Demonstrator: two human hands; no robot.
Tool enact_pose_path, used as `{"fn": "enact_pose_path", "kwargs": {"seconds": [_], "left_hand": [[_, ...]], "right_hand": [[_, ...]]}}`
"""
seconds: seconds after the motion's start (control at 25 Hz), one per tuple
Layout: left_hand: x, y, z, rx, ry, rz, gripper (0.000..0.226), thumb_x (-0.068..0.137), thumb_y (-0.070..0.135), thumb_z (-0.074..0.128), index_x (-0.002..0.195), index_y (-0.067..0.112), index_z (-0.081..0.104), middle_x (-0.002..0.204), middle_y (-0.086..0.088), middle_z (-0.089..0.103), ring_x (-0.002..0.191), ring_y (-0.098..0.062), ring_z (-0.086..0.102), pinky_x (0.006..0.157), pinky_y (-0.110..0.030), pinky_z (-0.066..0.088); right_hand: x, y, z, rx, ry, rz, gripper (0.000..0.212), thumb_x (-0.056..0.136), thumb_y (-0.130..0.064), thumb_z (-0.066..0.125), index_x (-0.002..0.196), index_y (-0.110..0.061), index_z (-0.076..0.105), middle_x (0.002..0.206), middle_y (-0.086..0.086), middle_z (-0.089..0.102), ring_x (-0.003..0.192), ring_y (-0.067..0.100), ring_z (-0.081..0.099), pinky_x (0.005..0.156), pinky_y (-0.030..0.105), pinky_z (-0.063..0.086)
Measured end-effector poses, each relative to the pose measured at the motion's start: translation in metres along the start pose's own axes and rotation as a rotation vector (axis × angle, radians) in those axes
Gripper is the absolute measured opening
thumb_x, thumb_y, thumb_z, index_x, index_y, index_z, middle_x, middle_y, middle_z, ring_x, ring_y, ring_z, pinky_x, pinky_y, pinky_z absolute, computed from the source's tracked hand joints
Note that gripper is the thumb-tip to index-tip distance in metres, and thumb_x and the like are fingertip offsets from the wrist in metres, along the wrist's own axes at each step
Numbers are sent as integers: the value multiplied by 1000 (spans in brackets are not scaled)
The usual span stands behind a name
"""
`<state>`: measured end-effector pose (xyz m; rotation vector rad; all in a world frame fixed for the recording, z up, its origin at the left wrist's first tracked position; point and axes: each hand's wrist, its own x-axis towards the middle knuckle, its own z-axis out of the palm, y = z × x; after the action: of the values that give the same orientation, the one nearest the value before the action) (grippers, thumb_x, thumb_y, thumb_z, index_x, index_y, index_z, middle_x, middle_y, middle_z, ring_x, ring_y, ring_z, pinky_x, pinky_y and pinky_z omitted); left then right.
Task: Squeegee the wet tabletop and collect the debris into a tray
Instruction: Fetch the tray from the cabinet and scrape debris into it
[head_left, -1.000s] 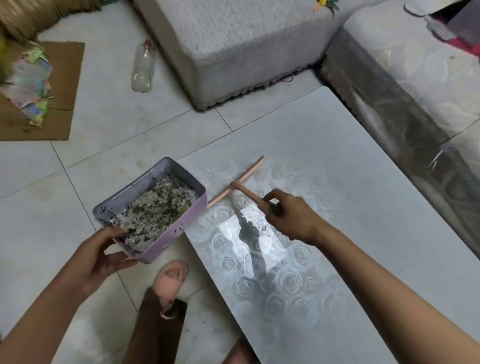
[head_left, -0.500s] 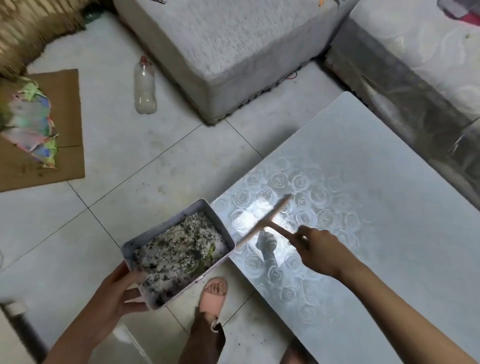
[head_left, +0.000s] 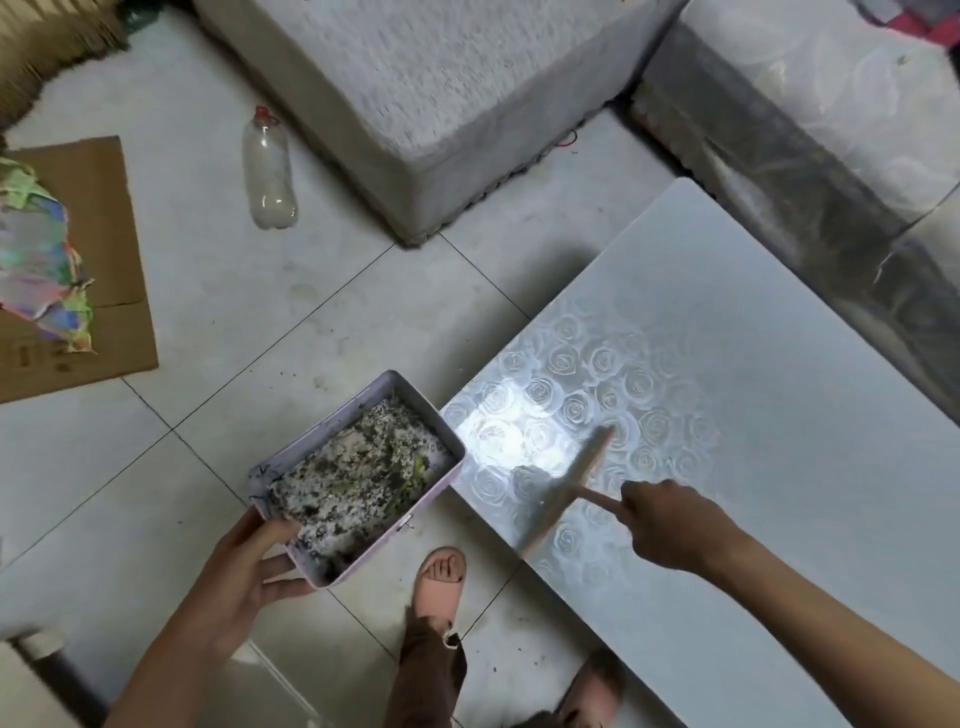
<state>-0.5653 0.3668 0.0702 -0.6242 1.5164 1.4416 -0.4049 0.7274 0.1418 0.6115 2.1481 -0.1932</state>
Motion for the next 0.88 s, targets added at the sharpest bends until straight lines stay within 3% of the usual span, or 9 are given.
{"fn": "enact_pose_path", "kwargs": {"seconds": [0.08, 0.16, 0.28, 0.44, 0.52, 0.64, 0.8, 0.88], "left_hand": [[0, 3, -1, 11, 8, 3, 39, 92, 8, 50, 129, 18, 51, 135, -12, 54, 99, -40, 59, 59, -41, 55], [1, 2, 4, 20, 11, 0, 36, 91, 8, 50, 125, 19, 54, 131, -12, 57, 93, -38, 62, 54, -38, 56], [1, -1, 10, 16, 2, -10, 34, 89, 10, 53, 121, 22, 56, 127, -11, 62, 90, -37, 65, 54, -38, 56], [1, 0, 16, 69, -29, -26, 56, 68, 20, 70, 123, 23, 56, 131, -11, 58, 97, -39, 63, 56, -40, 56], [2, 1, 23, 94, -40, -40, 65, 73, 18, 69, 134, 18, 48, 138, -13, 52, 106, -43, 58, 59, -42, 56], [3, 3, 31, 104, -57, -35, 50, 89, 13, 55, 138, 13, 44, 141, -16, 48, 101, -42, 59, 60, -42, 56], [0, 0, 51, 107, -68, -22, 34, 93, 9, 50, 126, 12, 51, 134, -17, 52, 82, -36, 63, 53, -39, 57], [-1, -3, 62, 104, -77, -12, 30, 93, 8, 49, 122, 13, 53, 128, -17, 55, 81, -37, 63, 52, -39, 57]], "right_hand": [[-2, -12, 0, 31, 64, -54, 4, 91, -24, 45, 89, -21, 42, 97, 9, 62, 91, 31, 61, 62, 30, 35], [12, -43, -7, 121, 101, -133, 8, 90, -22, 47, 86, -19, 41, 89, 11, 60, 80, 32, 58, 58, 30, 34], [24, -70, 1, 190, 112, -194, 9, 89, -18, 48, 86, -18, 39, 86, 13, 59, 72, 31, 52, 55, 30, 32], [-11, -9, 49, 218, 22, -33, 8, 93, -23, 43, 89, -20, 36, 95, 11, 63, 86, 32, 60, 60, 31, 36], [-37, 23, 59, 198, -4, 66, 10, 95, -27, 41, 88, -21, 37, 96, 10, 64, 88, 32, 61, 60, 32, 38], [-33, 17, 53, 212, 96, 20, 15, 95, -29, 40, 83, -20, 39, 91, 12, 64, 86, 34, 61, 59, 31, 36], [14, -28, 24, 296, 182, -117, 13, 92, -24, 46, 84, -17, 40, 87, 14, 61, 70, 32, 50, 52, 30, 30], [19, -17, 33, 286, 175, -91, 9, 91, -21, 48, 87, -17, 40, 90, 13, 61, 72, 31, 51, 51, 29, 30]]}}
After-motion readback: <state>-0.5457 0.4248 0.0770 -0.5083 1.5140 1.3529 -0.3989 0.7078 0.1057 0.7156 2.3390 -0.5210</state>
